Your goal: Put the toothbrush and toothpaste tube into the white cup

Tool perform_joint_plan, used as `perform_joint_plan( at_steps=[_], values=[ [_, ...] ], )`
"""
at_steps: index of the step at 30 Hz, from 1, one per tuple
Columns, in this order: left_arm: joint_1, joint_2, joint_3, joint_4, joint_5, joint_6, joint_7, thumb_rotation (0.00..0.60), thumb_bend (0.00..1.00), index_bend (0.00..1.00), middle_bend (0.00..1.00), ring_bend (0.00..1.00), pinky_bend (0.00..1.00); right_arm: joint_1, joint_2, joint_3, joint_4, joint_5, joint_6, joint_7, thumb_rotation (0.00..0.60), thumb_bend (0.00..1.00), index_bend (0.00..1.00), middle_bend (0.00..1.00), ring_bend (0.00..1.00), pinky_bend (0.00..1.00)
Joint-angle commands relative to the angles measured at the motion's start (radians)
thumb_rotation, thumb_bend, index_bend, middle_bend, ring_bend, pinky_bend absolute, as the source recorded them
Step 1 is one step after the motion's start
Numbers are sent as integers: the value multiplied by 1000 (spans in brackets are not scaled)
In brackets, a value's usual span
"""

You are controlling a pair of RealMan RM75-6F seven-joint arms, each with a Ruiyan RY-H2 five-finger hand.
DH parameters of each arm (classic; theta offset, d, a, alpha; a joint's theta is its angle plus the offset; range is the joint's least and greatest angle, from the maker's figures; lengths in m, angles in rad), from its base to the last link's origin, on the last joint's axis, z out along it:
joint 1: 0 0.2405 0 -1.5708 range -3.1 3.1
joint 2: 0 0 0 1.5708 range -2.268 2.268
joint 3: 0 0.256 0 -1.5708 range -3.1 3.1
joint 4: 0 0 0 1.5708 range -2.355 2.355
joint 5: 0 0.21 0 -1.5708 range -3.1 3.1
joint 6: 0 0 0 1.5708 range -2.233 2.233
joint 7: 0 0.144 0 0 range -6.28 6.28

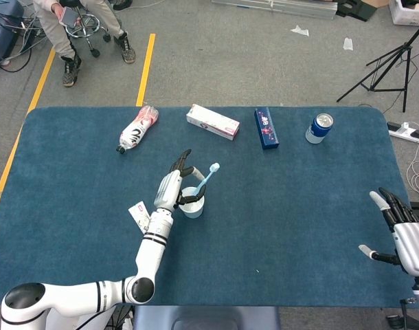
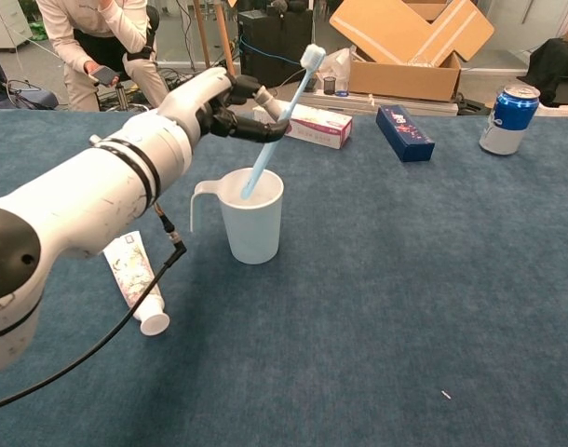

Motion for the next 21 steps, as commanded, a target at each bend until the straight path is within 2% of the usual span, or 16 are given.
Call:
perform_joint_plan(
  at_steps=[1, 13, 21],
  values=[
    [3, -9, 8, 16, -4, -11, -9, 600, 376, 655, 27, 0, 0, 0, 1, 0, 1, 0, 1, 1, 600, 0, 0, 0, 0, 150],
    [9, -24, 28, 67, -25, -55, -2, 600, 375, 630, 27, 0, 0, -2, 7, 0, 1, -2, 5, 15, 600, 0, 0, 0, 0, 150],
    [13, -9, 29, 50, -40, -62, 25, 600, 301, 552, 27, 0, 0, -1, 5, 0, 1, -1, 3, 9, 600, 0, 0, 0, 0, 150]
  ],
)
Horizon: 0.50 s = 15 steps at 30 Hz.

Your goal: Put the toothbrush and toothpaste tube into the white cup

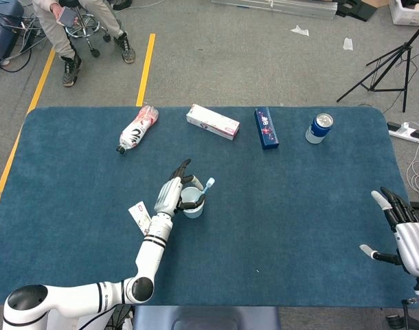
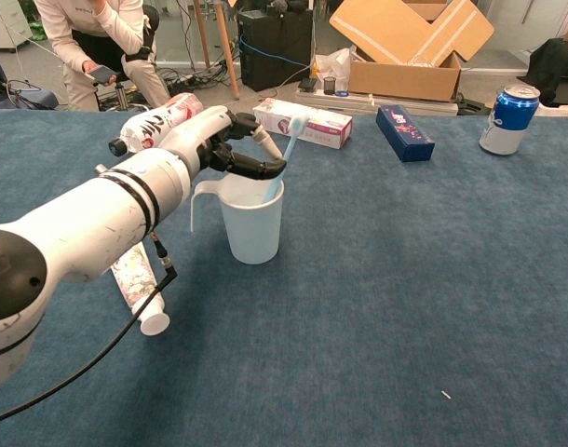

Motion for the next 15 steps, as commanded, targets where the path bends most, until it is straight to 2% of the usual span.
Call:
perform_joint_plan(
  at_steps=[1, 8, 15],
  values=[
    [3, 5, -1, -7, -1, 2, 5, 600, 293, 536, 27, 0, 0, 0, 0, 0, 0, 1, -1, -1, 600, 0, 0, 0, 0, 150],
    [13, 21, 2, -29, 2, 10, 14, 600, 285, 467, 27, 0, 0, 2, -2, -1, 0, 1, -4, -5, 600, 0, 0, 0, 0, 150],
    [33, 61, 16, -89, 25, 46, 50, 600, 285, 441, 27, 0, 0, 1, -2, -1, 0, 1, -3, -3, 600, 0, 0, 0, 0, 150]
  ],
)
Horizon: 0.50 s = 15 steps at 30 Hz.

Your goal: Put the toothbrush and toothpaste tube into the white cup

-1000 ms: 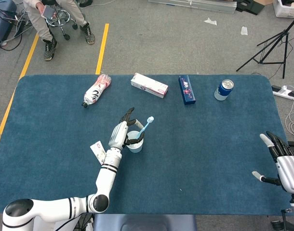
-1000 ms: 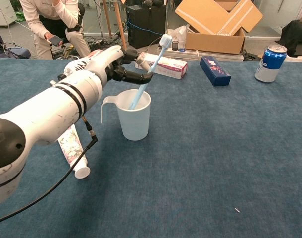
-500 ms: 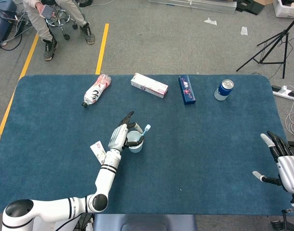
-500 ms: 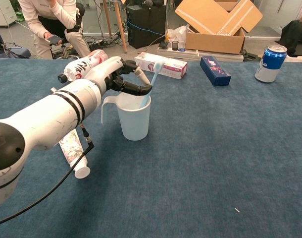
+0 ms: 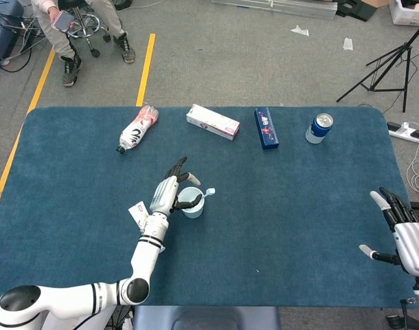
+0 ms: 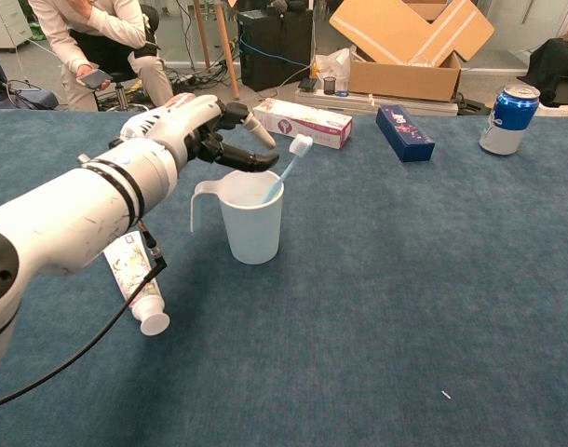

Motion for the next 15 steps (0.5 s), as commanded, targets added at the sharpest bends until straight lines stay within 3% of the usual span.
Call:
perform_joint_plan(
  at_steps=[1, 9, 15],
  values=[
    [17, 31, 18, -44, 17, 27, 33, 600, 284, 438, 28, 0, 0, 0, 0, 0, 0, -1, 1, 2, 600, 0, 0, 0, 0, 150],
    [85, 187, 89, -235, 24, 110, 189, 600, 282, 383, 22, 0, 0, -2, 0, -1, -2, -3, 4, 0, 600, 0, 0, 0, 0, 150],
    [146, 316, 131, -387, 19, 163, 255, 600, 228, 207, 4, 0, 0, 1, -6, -1, -4, 2, -3, -15, 600, 0, 0, 0, 0, 150]
  ],
)
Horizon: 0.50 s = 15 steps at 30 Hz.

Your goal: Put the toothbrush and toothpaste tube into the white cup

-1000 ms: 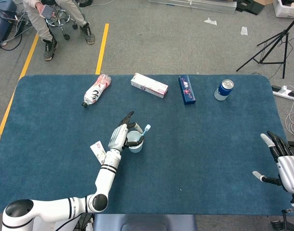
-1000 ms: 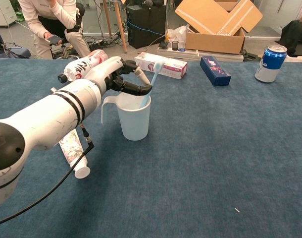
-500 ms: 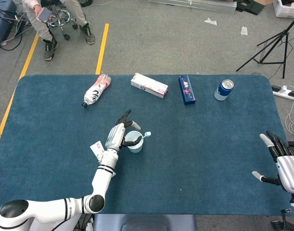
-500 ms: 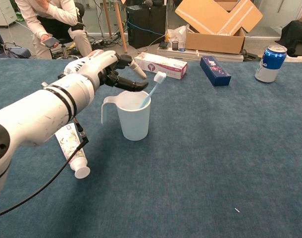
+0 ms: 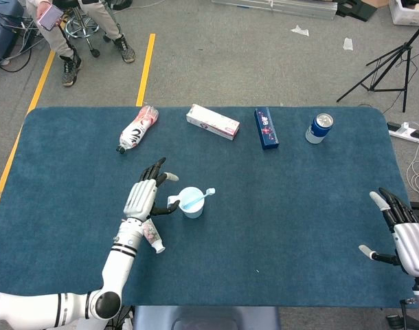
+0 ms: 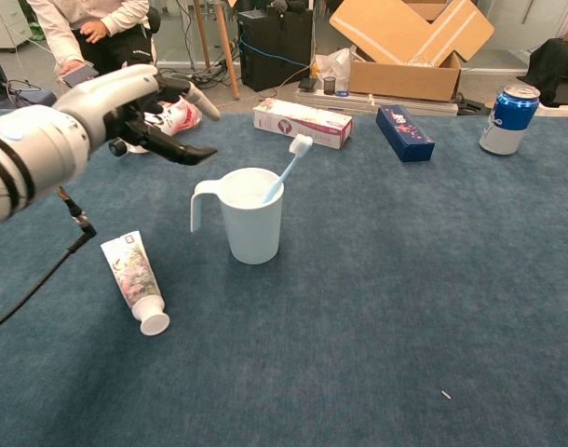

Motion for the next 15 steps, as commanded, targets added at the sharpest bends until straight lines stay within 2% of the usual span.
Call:
perform_joint_plan(
  at_steps=[1, 8, 15],
  values=[
    [49, 73, 35, -84, 5, 45, 32, 600, 219, 174, 1, 0, 0, 2, -3, 0, -1, 3, -4, -7, 600, 0, 0, 0, 0, 150],
    [83, 96, 101, -97, 35, 60, 47, 600, 128, 27, 0, 0, 0, 5, -11, -1, -1, 7, -13, -24, 600, 0, 0, 0, 0, 150],
    [93, 62, 153, -61, 40, 46, 65, 600, 59, 0, 0, 0, 0, 3, -5, 1, -2, 10, -10, -14, 600, 0, 0, 0, 0, 150]
  ],
)
